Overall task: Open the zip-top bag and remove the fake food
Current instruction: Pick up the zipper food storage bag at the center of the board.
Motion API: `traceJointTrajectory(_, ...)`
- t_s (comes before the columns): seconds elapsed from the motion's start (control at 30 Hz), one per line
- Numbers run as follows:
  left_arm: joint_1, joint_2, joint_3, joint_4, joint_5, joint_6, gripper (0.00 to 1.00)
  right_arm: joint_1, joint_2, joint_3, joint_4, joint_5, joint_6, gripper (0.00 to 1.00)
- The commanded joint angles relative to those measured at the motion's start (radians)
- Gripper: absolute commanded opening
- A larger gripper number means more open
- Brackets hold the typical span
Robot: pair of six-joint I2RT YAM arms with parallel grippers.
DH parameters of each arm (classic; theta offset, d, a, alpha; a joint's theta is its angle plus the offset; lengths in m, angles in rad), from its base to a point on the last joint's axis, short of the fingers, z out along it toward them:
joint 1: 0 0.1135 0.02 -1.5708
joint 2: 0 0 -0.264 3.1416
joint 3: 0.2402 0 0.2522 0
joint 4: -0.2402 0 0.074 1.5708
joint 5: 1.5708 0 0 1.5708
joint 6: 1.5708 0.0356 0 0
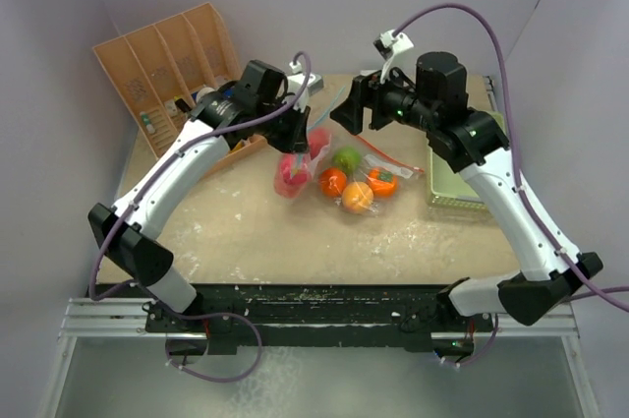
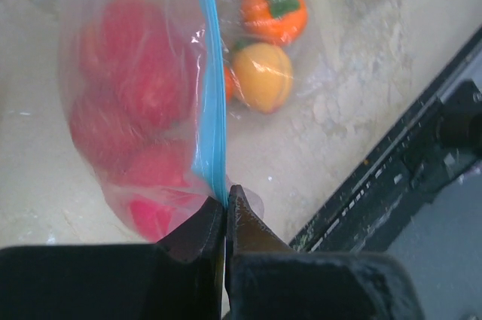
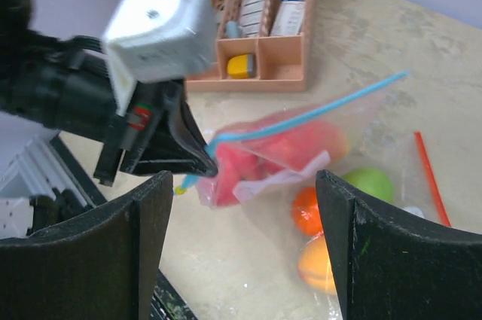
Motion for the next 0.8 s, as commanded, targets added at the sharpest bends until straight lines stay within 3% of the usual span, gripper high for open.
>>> traceJointTrajectory(0.0,0.011,0.019,0.06,-0.142,0.23,0.166,0.0,-0.003,0.033,0.049,0.009,-0.181,-0.147,0.78)
traceJointTrajectory(0.37,0.09,-0.051,0.016,-0.167,0.524,0.239,0.0,-0.001,0.053,0.042,-0.021,-0.343,-0.341,0.75)
traceJointTrajectory(0.57,0.171,-0.082,0.028,-0.184,0.71,0.27,0.0,-0.001,0.046,0.01,0.039,-0.49,-0.396,0.79)
traceJointTrajectory(0.77,0.181,-0.104,0.044,-0.228,0.808,0.301,0.0,-0.001,0.069,0.033,0.082,-0.596,-0.433,0.83)
